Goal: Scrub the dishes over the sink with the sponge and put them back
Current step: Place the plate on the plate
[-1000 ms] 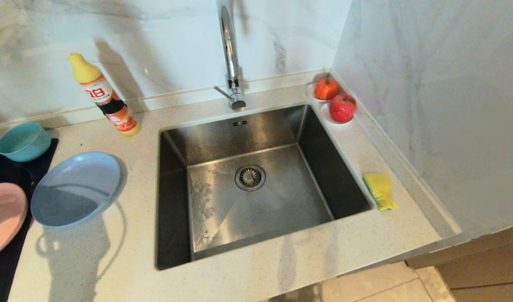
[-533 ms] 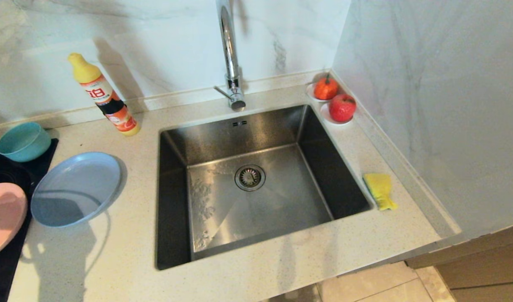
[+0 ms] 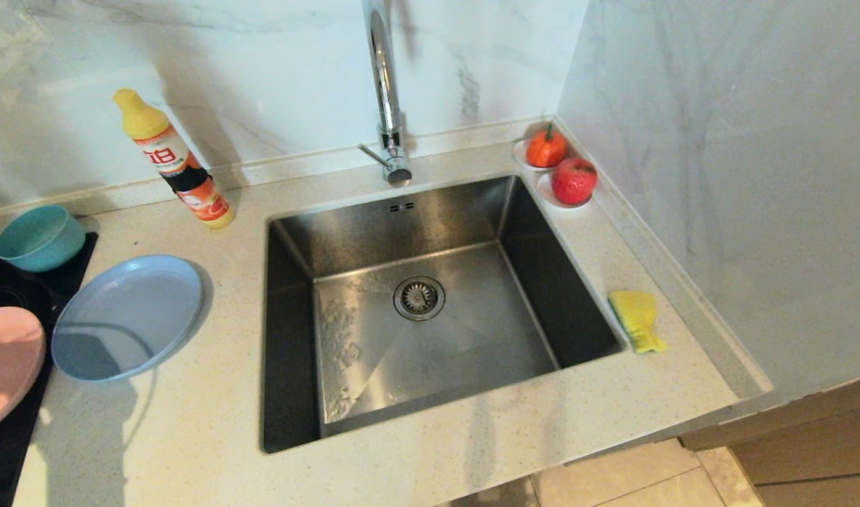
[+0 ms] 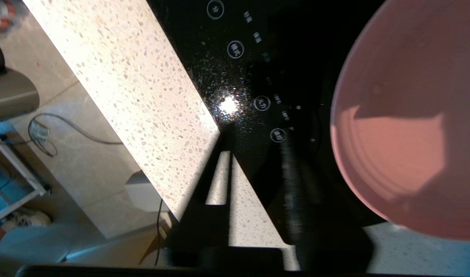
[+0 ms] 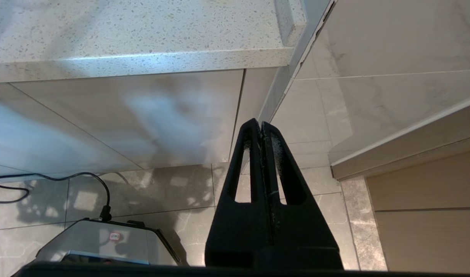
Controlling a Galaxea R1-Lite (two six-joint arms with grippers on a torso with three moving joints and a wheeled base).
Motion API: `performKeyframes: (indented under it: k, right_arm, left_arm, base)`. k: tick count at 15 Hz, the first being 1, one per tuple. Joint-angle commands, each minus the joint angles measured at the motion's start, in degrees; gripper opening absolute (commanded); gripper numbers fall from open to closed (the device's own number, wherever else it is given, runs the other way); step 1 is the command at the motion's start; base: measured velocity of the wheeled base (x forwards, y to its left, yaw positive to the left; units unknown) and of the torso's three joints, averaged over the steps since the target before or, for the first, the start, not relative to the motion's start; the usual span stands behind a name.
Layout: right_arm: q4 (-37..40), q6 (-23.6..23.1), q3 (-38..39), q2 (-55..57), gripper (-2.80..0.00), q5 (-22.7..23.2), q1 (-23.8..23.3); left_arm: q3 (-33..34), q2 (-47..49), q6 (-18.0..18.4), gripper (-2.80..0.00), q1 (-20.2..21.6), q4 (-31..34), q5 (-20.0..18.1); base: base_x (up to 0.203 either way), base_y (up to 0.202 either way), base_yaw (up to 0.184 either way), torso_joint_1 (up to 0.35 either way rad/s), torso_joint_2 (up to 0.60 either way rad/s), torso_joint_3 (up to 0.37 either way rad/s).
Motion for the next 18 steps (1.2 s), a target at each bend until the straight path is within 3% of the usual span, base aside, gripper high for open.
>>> performKeyframes:
  k: [1,5,11,18]
  right_arm:
    - [0.1,0.0,0.0,0.1,-2.8,0.1,0.0]
    - [0.1,0.0,0.0,0.1,-2.8,0.1,0.0]
    - [0.1,0.0,0.0,0.1,-2.8,0.1,0.0]
    - [0.1,0.0,0.0,0.1,-2.8,0.1,0.0]
  left_arm:
    - [0.2,2.3,0.0,0.0,0.0,0.3,-0.3]
    - [0.6,4.3,0.0,0.0,-0.1,0.2,-0.8]
    - [0.2,5.2,-0.4,0.0,-0.1,-0.1,-8.6]
    - [-0.4,7.9,-0.4,0.0,-0.2,-0.6,-9.2]
  base:
    - [0.0,0.0,0.0,0.0,0.0,0.0]
    - [0.0,0.0,0.0,0.0,0.0,0.0]
    - [0.0,0.0,0.0,0.0,0.0,0.0]
    - [0.0,0.0,0.0,0.0,0.0,0.0]
